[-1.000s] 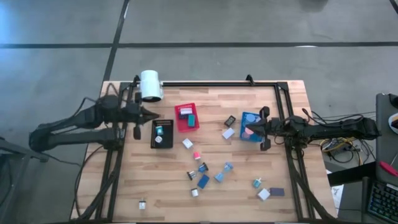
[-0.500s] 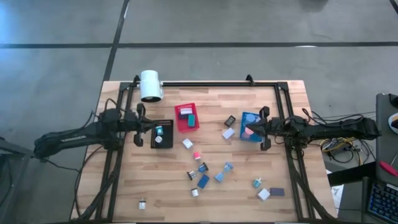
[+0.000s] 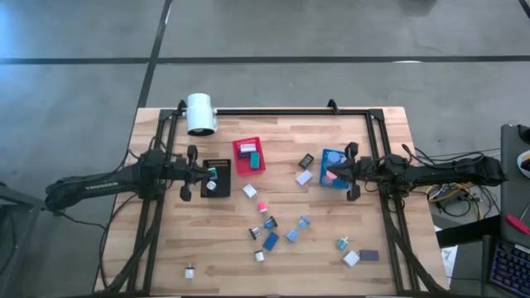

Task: Pick & Place Office items
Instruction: Put the blue hourglass into the blue bin

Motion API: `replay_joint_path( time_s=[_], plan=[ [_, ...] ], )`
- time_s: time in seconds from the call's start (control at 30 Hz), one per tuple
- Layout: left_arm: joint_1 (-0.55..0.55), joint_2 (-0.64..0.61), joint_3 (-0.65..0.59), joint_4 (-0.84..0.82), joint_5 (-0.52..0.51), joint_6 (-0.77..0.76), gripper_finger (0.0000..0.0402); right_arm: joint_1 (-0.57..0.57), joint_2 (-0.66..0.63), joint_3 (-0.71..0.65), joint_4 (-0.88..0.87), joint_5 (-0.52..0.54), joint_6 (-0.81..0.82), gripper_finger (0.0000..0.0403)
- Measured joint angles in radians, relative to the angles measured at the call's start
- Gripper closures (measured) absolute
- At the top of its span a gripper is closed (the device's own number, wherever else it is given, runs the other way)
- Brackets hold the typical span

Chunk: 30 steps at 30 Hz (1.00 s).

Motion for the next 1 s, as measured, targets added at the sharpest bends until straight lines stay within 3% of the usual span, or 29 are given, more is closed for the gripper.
replay_joint_path(
  time_s=[0.33,0.47,0.6,0.8,1.0],
  plan=[
    [0.015,0.002,-0.013,-0.024,0.005,0.029,0.0399,0.003,0.002,0.0,-0.017,-0.006,0.015,0.0394],
    [0.016,0.002,-0.013,-0.027,-0.007,0.02,0.0398,0.005,0.03,0.0,-0.02,-0.056,0.043,0.0394],
    [0.016,0.002,-0.013,-0.039,-0.009,0.018,0.0398,0.03,0.071,0.051,-0.059,0.019,0.056,0.0394],
    [0.016,0.004,-0.013,-0.095,-0.035,0.021,0.0397,0.185,0.241,0.342,-0.461,0.186,-0.062,0.0394],
    [0.016,0.004,-0.013,-0.1,-0.035,0.0,0.0397,0.338,0.444,0.654,-0.885,0.339,-0.052,0.0394]
  ],
)
